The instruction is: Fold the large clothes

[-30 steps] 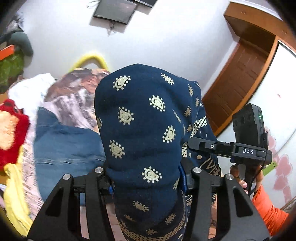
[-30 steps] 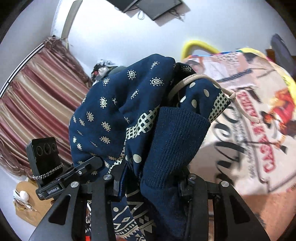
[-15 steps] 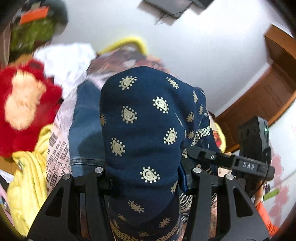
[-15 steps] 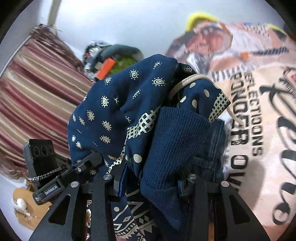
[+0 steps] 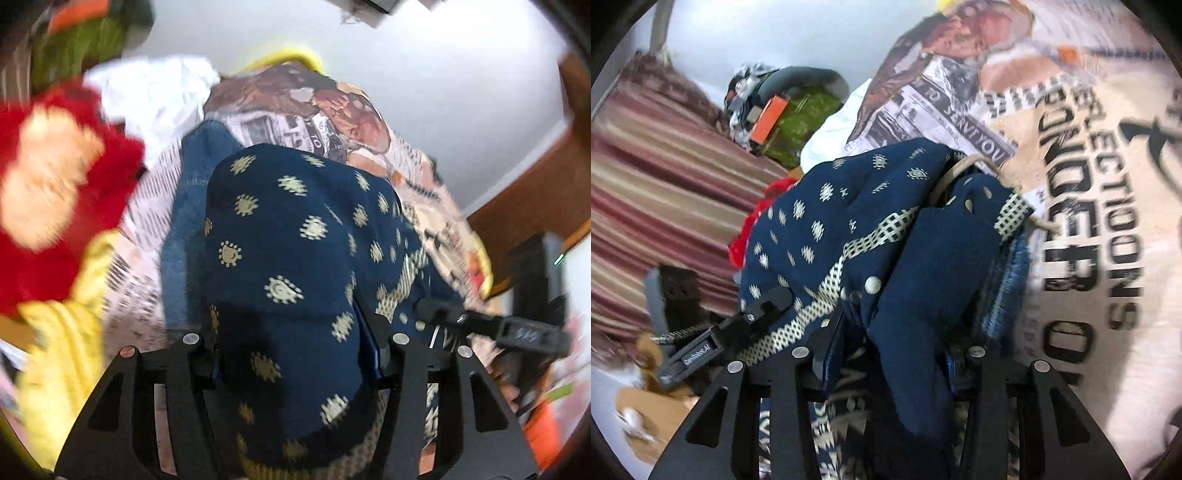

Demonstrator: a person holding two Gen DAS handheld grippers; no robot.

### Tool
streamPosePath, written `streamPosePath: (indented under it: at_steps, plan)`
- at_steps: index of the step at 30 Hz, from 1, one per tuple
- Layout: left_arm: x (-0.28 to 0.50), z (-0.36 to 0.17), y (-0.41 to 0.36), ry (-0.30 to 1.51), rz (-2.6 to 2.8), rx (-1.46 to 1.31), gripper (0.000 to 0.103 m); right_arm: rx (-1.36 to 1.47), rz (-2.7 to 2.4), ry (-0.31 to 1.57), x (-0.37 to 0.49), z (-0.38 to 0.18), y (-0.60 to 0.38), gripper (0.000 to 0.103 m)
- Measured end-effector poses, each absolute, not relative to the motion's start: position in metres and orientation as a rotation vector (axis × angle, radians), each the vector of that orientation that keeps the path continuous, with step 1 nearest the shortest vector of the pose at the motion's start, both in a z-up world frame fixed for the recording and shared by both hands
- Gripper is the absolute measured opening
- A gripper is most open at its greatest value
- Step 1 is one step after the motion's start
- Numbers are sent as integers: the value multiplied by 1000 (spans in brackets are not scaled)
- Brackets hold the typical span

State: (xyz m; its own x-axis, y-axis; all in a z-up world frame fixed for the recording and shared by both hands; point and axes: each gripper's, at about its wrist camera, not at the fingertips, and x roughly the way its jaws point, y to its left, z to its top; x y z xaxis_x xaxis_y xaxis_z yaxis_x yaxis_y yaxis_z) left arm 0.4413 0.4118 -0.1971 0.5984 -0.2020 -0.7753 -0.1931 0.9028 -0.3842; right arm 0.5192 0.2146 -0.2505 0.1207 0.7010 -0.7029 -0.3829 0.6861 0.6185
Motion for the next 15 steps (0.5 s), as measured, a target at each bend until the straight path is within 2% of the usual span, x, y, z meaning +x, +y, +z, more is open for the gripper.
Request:
streamPosePath:
  at_steps: [4, 9, 15]
  plan:
    - [427, -179, 400, 929, 43, -362, 56, 179, 798, 1113, 493, -215, 208, 39]
    - [392, -142, 386, 794, 127, -203, 56, 122, 826, 941, 460, -178, 193, 39]
    - [371, -136, 367, 772, 99, -146, 56, 11, 880, 844, 422, -166, 212, 40]
